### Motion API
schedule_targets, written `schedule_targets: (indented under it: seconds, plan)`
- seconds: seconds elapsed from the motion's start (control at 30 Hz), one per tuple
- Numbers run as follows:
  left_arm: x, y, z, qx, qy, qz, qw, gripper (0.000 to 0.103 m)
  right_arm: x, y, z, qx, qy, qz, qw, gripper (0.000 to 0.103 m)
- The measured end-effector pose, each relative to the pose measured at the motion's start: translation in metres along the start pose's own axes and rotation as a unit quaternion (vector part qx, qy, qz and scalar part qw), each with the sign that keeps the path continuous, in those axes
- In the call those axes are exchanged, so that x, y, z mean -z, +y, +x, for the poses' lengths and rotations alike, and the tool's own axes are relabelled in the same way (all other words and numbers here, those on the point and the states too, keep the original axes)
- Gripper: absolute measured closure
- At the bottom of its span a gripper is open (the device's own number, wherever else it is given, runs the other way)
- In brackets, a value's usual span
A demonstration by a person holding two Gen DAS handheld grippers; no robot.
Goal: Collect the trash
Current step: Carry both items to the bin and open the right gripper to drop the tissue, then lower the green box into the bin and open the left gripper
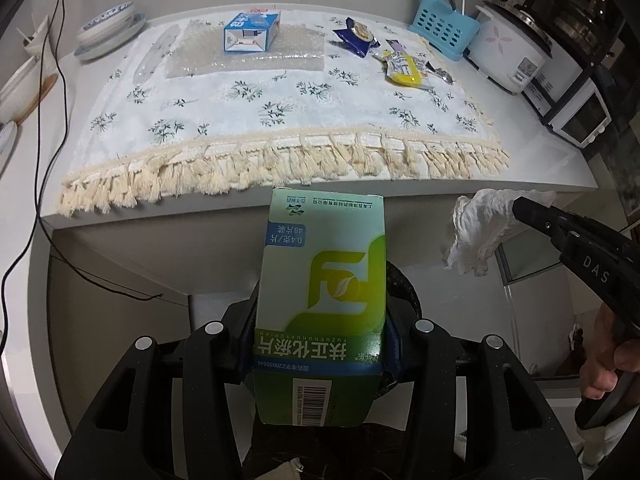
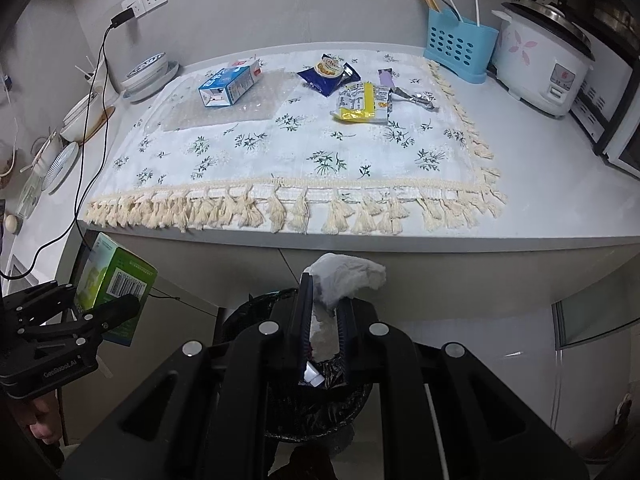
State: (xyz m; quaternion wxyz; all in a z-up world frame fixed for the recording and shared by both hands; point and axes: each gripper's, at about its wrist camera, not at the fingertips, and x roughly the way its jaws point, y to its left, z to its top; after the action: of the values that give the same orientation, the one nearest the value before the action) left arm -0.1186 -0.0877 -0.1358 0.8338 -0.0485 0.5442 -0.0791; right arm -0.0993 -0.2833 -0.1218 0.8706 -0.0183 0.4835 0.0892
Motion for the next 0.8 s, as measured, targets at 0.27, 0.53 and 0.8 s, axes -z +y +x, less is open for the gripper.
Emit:
schedule_targets:
  seconds: [0.27,0.53,0.8]
  plan:
    - [0.019,-0.004,0.030,-0.005,0.008,0.003,1.0000,0.056,0.030,-0.006,0.018,-0.004,0.027,0.001,1.000,0.092]
    - [0.037,-0.008,0.064,0.001,0.022,0.011,0.9997,0.056,0.062,-0.022,0.041,-0.004,0.042,0.009,0.999,0.092]
    - [0.048,-0.009,0.097,0.000,0.030,0.016,0.9994,0.056,0.084,-0.028,0.058,-0.012,0.055,0.004,0.998,0.092]
